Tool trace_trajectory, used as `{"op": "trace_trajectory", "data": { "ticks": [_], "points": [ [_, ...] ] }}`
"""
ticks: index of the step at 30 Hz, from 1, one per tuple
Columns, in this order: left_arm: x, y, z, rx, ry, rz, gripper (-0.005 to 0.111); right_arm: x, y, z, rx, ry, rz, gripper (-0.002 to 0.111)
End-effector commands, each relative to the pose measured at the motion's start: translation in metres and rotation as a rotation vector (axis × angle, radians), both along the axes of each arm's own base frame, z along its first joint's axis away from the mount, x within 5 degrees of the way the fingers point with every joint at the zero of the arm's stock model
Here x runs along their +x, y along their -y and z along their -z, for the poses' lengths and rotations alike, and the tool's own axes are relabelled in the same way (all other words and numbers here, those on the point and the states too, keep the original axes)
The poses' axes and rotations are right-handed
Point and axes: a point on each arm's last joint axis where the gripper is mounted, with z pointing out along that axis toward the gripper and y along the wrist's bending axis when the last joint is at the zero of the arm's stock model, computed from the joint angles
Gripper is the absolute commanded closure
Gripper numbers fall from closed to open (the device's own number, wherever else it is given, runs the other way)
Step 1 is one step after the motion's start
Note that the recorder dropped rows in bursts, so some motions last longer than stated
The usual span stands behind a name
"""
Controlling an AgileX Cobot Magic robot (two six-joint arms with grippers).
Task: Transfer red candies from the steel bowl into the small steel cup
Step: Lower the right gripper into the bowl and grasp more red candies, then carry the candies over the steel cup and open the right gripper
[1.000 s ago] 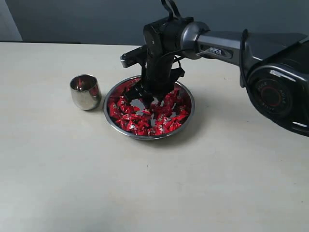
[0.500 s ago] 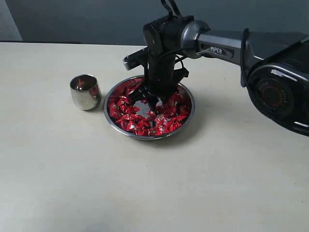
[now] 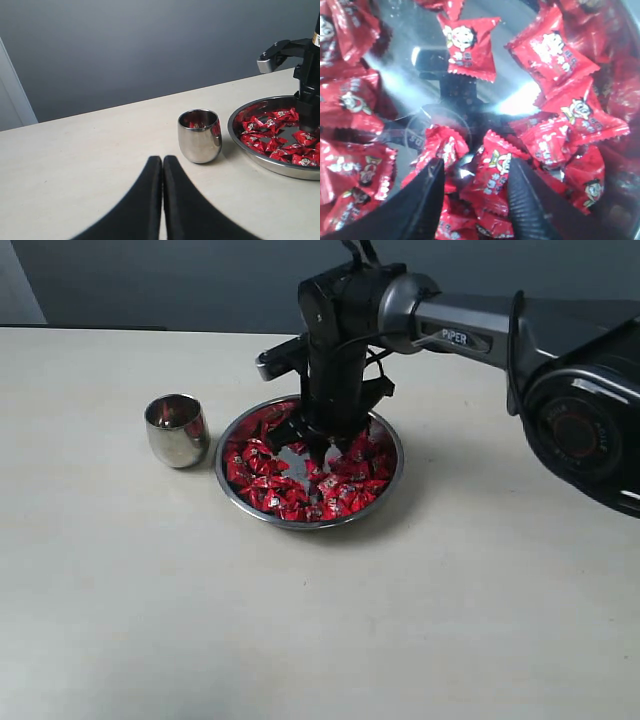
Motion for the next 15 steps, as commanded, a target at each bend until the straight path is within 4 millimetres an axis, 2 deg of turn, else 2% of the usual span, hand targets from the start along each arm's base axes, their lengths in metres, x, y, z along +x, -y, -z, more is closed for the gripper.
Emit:
{"op": "trace_trajectory", "data": {
  "ticks": [1,6,11,15],
  "points": [
    [0.000,0.000,0.001,-0.008,0.003,0.000,0.105,-0.002,-0.003,-0.005,0.055,-0.022,-0.009,0.068],
    [0.000,0.000,0.001,-0.008,0.005,0.000,0.105,-0.001,-0.008,0.000,0.106,-0.017,-0.007,0.068],
    [0.000,0.000,0.001,-0.008,0.005,0.000,0.105,-0.001,-0.008,0.016,0.085,-0.047,-0.008,0.068],
    [0.000,0.000,0.001,-0.008,0.005,0.000,0.105,-0.001,-0.008,0.020,0.082,-0.052,-0.008,0.069]
  ]
}}
